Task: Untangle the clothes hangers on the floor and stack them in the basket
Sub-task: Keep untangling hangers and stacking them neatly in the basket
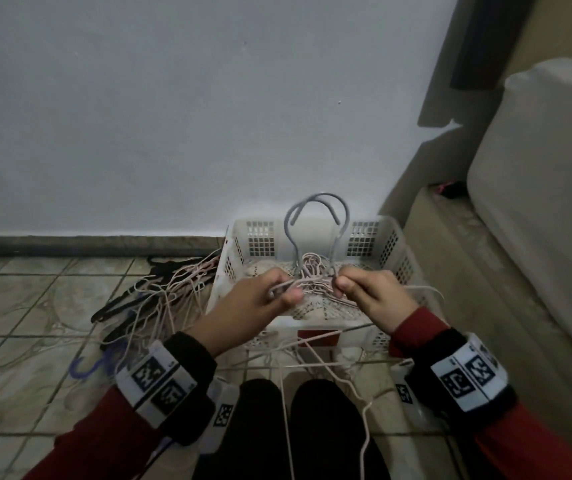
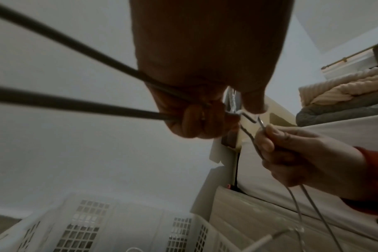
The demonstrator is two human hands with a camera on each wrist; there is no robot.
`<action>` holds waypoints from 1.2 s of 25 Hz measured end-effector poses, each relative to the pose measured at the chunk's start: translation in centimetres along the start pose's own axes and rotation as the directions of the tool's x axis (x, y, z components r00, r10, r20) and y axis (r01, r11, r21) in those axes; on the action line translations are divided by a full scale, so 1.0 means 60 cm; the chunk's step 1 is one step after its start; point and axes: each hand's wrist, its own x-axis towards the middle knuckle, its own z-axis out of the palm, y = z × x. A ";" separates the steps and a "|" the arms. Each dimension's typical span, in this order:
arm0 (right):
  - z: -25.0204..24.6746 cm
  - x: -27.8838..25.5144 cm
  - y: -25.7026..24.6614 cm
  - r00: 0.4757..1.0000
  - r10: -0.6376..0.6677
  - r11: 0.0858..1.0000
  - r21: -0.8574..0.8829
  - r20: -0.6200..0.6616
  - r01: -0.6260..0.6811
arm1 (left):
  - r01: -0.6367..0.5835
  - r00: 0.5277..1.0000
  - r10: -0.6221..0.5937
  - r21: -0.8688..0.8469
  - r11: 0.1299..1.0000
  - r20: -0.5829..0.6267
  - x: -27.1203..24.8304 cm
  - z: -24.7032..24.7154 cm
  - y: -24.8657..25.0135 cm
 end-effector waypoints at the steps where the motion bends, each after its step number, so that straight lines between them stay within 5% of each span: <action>1: 0.003 -0.001 0.003 0.999 -0.027 1.000 -0.009 -0.047 0.027 | -0.015 0.999 0.017 0.040 0.999 -0.036 0.000 0.001 -0.001; 7: -0.030 -0.082 0.040 0.941 -0.007 0.998 -0.067 -0.339 -0.017 | 0.033 0.989 0.003 0.235 0.971 -0.151 0.001 -0.026 -0.026; 15: 0.023 -0.239 0.085 0.901 0.332 0.938 -0.004 -0.279 -0.347 | 0.123 0.980 -0.063 0.323 0.938 -0.191 0.021 -0.013 -0.033; 18: 0.086 -0.258 0.074 0.783 0.616 0.787 -0.015 0.092 -0.617 | 0.118 0.976 -0.053 0.310 0.943 -0.212 0.030 -0.009 -0.030; 20: 0.128 -0.262 0.065 0.683 0.657 0.727 -0.029 0.318 -0.686 | 0.097 0.975 -0.031 0.298 0.949 -0.218 0.033 -0.006 -0.026; 25: 0.164 -0.242 0.041 0.710 0.617 0.711 0.146 0.338 -0.688 | 0.019 0.974 0.042 0.266 0.964 -0.225 0.031 -0.007 -0.019; 30: 0.121 -0.218 -0.002 0.794 0.478 0.741 0.313 0.375 -0.594 | -0.038 0.949 0.178 0.468 0.883 -0.260 0.028 -0.029 -0.025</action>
